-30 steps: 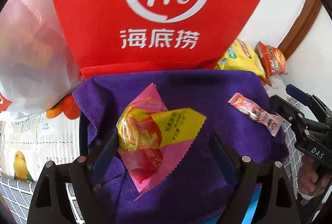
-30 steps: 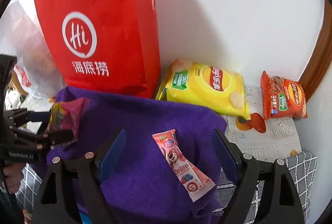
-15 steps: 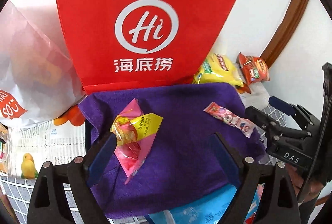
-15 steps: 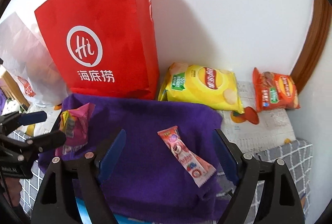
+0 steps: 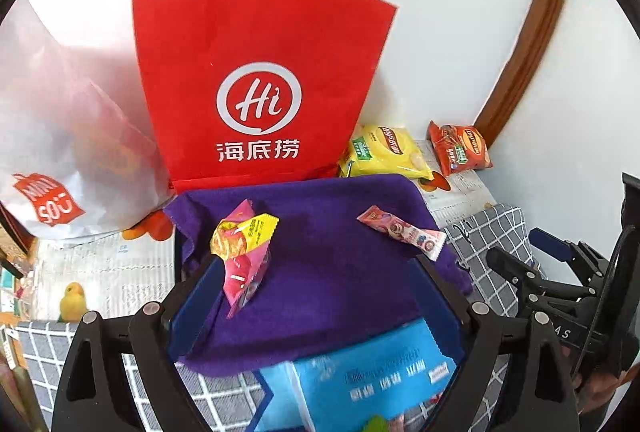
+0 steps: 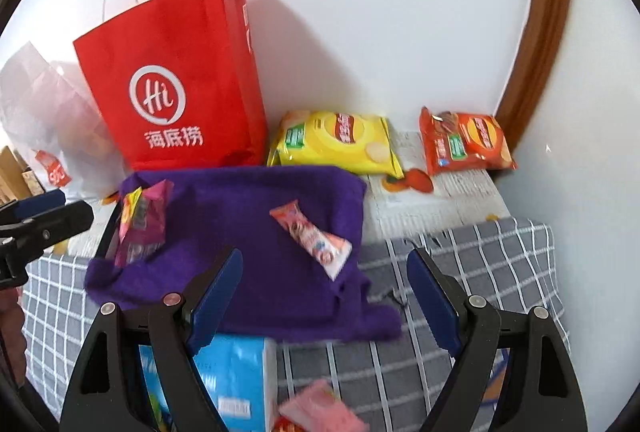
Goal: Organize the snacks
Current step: 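Move both tools back toward the snack pile beside the tissue box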
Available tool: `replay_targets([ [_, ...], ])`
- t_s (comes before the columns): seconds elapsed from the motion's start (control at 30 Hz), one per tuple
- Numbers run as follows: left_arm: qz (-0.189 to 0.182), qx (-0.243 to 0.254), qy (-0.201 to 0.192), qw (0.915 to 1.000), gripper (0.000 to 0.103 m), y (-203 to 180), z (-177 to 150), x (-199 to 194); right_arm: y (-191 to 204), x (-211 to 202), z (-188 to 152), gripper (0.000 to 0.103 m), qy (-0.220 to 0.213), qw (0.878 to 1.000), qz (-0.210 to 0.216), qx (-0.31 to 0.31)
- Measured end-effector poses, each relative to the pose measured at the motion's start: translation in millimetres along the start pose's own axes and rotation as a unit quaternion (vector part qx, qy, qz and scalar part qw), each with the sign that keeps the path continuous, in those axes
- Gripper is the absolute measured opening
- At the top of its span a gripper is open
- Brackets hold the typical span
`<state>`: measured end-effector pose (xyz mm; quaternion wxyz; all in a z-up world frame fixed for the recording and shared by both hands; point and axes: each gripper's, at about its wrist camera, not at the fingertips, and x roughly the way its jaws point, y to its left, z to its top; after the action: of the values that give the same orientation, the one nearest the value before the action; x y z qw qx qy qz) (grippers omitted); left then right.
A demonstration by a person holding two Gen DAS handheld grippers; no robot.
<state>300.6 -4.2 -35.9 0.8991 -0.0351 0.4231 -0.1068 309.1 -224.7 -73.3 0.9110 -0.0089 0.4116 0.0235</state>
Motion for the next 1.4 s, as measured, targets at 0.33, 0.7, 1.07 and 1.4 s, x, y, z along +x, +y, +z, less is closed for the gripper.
replay_targets([
  [0.33,0.014,-0.012,-0.006,0.9998,0.090,-8.1,-47.8,-49.2,0.2,-50.6,-32.1,0.087,-0.006,0.999,-0.031,-0.004],
  [0.7,0.038,-0.034,0.003,0.9987,0.090,-2.8,-91.3,-84.9,7.8,-93.6,-78.0,0.087,-0.047,0.998,-0.004,-0.033],
  [1.07,0.047,-0.065,-0.006,0.9968,0.090,6.9,-120.2,-97.9,-0.1,-101.9,-101.0,0.087,-0.055,0.998,0.009,-0.026],
  [1.4,0.079,-0.089,0.028,0.9925,0.090,33.8,-146.5,-67.9,-13.4,-69.9,-123.5,0.087,-0.026,0.999,0.023,-0.023],
])
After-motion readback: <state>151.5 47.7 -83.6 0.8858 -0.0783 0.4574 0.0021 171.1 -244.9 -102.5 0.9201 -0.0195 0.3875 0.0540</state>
